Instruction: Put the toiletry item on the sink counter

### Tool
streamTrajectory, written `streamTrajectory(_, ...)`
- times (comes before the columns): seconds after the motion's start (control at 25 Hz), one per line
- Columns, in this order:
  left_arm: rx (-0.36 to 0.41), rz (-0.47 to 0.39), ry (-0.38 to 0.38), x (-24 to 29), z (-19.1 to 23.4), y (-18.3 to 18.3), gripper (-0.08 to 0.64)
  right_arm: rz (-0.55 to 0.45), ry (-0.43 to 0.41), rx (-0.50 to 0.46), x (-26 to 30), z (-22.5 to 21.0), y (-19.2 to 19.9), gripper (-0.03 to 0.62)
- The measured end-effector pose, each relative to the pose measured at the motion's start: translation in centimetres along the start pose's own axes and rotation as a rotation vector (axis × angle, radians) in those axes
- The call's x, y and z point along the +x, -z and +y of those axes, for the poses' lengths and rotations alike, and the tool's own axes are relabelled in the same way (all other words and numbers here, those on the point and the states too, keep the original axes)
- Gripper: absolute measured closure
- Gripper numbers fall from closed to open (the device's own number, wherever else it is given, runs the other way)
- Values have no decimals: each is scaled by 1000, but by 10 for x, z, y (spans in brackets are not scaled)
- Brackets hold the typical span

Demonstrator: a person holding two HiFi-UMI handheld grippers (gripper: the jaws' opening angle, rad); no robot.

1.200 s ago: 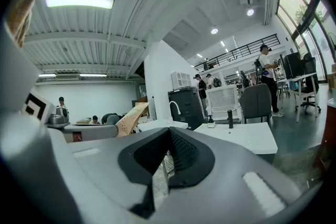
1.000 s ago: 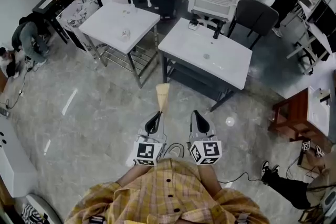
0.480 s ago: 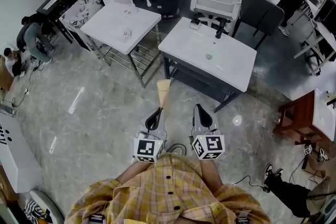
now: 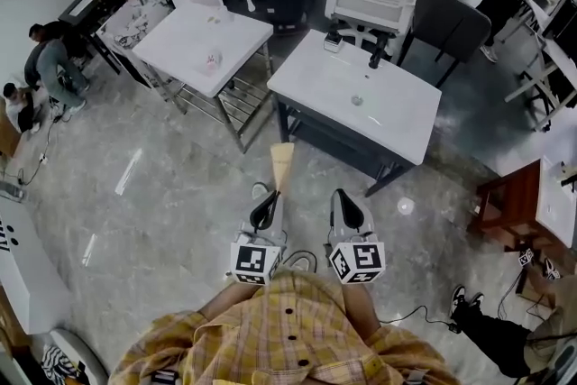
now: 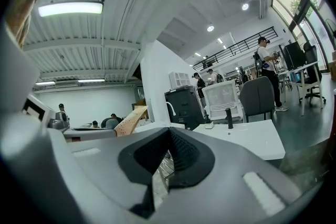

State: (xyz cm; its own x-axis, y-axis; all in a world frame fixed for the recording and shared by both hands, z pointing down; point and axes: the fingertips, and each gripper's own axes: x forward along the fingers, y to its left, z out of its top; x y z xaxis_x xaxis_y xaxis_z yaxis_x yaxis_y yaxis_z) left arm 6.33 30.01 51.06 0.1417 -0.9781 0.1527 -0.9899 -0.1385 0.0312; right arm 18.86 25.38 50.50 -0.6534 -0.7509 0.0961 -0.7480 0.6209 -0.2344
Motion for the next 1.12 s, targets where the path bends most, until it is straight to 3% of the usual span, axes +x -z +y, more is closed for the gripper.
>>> streamTrajectory(0.56, -27, -13, 1, 96, 74, -14, 551, 5, -6, -23, 120, -16, -23, 592)
streamTrajectory(1.12, -33, 4, 143, 256, 186, -68, 551, -10, 110, -27, 299, -40, -76, 592)
